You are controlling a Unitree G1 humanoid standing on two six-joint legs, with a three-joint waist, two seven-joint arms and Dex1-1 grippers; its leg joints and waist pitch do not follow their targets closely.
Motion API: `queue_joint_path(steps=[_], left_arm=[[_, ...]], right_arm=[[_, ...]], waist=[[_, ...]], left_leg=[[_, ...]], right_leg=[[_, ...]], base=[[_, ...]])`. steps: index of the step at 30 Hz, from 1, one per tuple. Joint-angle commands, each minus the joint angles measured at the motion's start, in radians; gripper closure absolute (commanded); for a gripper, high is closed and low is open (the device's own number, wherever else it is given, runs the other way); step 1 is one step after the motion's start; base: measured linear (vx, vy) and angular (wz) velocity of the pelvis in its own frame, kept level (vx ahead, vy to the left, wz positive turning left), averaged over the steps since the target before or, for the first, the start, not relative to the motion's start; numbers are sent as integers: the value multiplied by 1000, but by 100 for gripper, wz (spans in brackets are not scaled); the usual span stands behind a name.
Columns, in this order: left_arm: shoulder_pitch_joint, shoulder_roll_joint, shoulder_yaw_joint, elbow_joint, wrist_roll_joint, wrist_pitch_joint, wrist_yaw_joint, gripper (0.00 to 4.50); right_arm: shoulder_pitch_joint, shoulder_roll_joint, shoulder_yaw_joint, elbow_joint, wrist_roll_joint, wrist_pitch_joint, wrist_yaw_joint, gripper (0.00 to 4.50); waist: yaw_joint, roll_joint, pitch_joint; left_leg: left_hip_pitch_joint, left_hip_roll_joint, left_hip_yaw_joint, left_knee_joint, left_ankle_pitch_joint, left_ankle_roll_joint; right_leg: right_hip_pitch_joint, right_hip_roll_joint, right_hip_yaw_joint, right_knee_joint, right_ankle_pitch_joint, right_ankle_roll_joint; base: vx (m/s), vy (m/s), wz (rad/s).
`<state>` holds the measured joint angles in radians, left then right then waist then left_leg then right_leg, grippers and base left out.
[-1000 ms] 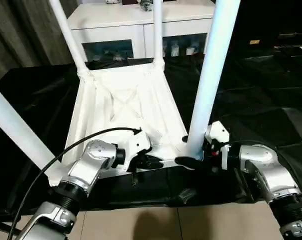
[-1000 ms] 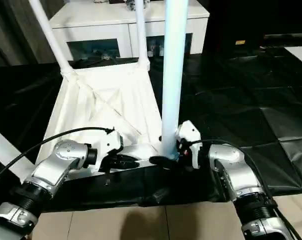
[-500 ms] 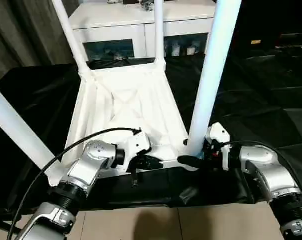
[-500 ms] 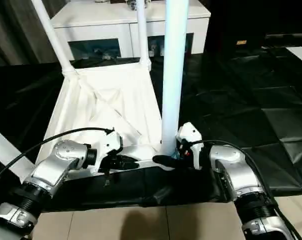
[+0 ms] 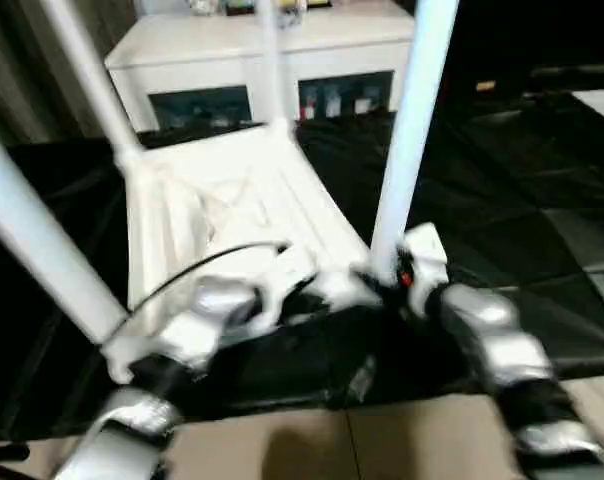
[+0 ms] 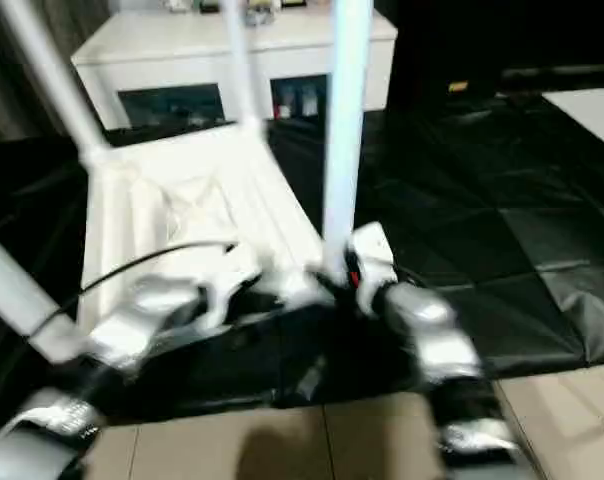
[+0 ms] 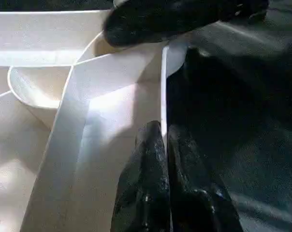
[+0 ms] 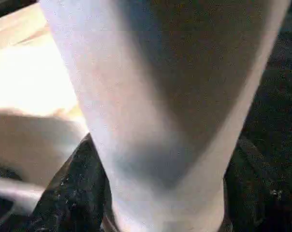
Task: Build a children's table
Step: Rotate leg to tighten
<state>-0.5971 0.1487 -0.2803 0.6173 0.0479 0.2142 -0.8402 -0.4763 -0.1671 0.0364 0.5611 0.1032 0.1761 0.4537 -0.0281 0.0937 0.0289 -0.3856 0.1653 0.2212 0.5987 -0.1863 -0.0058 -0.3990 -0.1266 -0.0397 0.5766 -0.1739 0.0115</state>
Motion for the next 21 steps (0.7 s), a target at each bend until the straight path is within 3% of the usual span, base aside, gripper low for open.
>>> queue_joint_path(steps=[1, 2, 4, 5, 7, 8, 10, 11, 14, 18, 21], left_arm=[[-47, -61, 14, 59, 7, 40, 124, 450], [-66, -76, 19, 86, 19, 51, 167, 450], [-84, -89, 24, 113, 28, 59, 206, 450], [-119, -113, 41, 172, 43, 49, 295, 450], [-130, -119, 45, 192, 48, 44, 317, 450], [-140, -124, 47, 212, 56, 34, 344, 450], [-150, -129, 49, 230, 63, 26, 366, 450], [-150, -129, 50, 232, 64, 23, 368, 450], [-149, -126, 47, 231, 65, 13, 365, 450], [-129, -104, 35, 204, 60, -17, 314, 450], [-93, -74, 24, 156, 46, -47, 237, 450]], right_arm=[[-27, 87, -18, 88, 1, 53, -179, 180], [-49, 113, -37, 119, -7, 45, -263, 180], [-74, 137, -57, 154, -9, 38, -340, 180], [-127, 181, -99, 220, -3, 16, -487, 180], [-144, 192, -104, 240, -9, 13, -523, 180], [-154, 204, -80, 247, -41, 3, -540, 180], [-160, 215, -58, 249, -76, -4, -553, 124], [-156, 218, -58, 237, -79, -11, -548, 110], [-143, 222, -60, 206, -76, -29, -529, 94], [-152, 208, -65, 194, -72, -96, -500, 60], [-141, 173, -47, 161, -55, -109, -393, 35]], waist=[[-6, -23, -46], [-11, -20, -46], [-12, -17, -49], [-19, -17, -49], [-16, -19, -52], [-15, -19, -52], [-11, -20, -55], [-7, -27, -57], [-8, -23, -59], [-18, -25, -64], [-17, -25, -62]], left_leg=[[27, 49, -46, -96, -452, -22], [29, 46, -43, -95, -457, -29], [27, 46, -48, -97, -455, -38], [29, 43, -45, -96, -460, -40], [34, 42, -42, -93, -459, -33], [30, 43, -41, -93, -441, -23], [23, 42, -40, -92, -406, -8], [18, 42, -37, -89, -364, 20], [6, 42, -40, -87, -306, 51], [5, 44, -37, -77, -236, 98], [3, 46, -36, -75, -230, 117]], right_leg=[[10, -19, 12, -87, -457, -142], [5, -16, 12, -88, -449, -144], [11, -18, 9, -86, -426, -147], [5, -15, 9, -86, -394, -156], [5, -15, 10, -88, -375, -161], [7, -15, 11, -86, -339, -169], [15, -16, 10, -80, -291, -175], [21, -19, 11, -77, -256, -182], [31, -23, 10, -70, -217, -182], [34, -23, 4, -63, -138, -224], [35, -25, 3, -63, -157, -234]], base=[[0, 0, 0], [0, 0, 0], [0, 0, 0], [0, 0, 0], [0, 0, 0], [0, 0, 0], [0, 0, 0], [0, 0, 0], [0, 0, 0], [0, 0, 0], [0, 0, 0]])
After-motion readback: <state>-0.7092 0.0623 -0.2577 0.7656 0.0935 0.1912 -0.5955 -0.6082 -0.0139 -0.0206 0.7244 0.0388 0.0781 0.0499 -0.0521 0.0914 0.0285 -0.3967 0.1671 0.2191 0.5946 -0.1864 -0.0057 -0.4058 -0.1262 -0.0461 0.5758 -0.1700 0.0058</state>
